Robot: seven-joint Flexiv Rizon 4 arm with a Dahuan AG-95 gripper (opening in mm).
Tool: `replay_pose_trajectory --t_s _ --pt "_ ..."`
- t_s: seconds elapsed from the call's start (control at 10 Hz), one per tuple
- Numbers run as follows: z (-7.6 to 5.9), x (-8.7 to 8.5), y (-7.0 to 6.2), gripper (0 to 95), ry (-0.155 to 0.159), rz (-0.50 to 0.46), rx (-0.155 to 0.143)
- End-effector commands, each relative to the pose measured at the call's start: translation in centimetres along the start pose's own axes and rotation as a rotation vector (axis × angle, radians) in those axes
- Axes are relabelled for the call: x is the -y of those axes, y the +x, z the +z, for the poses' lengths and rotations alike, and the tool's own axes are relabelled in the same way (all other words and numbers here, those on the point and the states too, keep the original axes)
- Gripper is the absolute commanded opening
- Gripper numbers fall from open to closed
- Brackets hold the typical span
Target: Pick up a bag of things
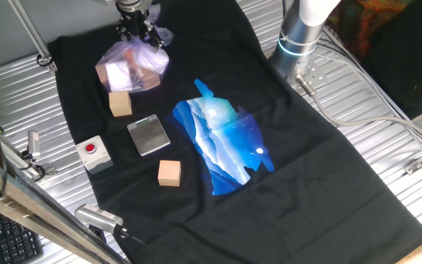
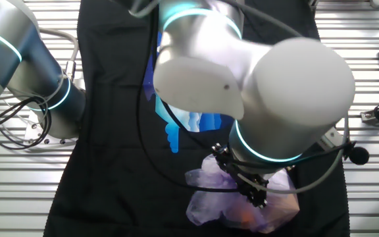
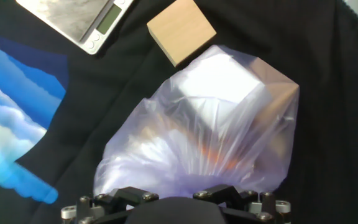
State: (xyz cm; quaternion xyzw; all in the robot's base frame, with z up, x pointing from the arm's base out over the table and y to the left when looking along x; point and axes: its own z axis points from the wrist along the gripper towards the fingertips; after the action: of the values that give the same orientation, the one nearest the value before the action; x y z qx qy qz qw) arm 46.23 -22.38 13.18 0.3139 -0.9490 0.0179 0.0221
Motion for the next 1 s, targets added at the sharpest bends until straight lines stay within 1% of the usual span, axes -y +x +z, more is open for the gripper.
replay_pose_trajectory --t_s 0.1,0.2,0.5,0.6,0.7,0.8,0.9,1.0 --pt "0.06 -0.12 0.01 95.0 0.0 0.001 0.004" --pt "0.11 -0.1 0.0 76.0 0.0 0.004 0.008" --pt "0.2 -0.07 -0.04 76.0 0.004 0.01 0.011" --pt "0.2 -0.06 -0.05 57.0 0.004 0.014 0.012" --pt "0.2 -0.06 -0.05 57.0 0.004 0.022 0.012" --pt "0.2 -0.06 -0.05 38.0 0.005 0.024 0.014" --pt "0.19 -0.04 -0.07 38.0 0.004 0.029 0.015" --pt "0.18 -0.03 -0.09 19.0 0.001 0.031 0.017"
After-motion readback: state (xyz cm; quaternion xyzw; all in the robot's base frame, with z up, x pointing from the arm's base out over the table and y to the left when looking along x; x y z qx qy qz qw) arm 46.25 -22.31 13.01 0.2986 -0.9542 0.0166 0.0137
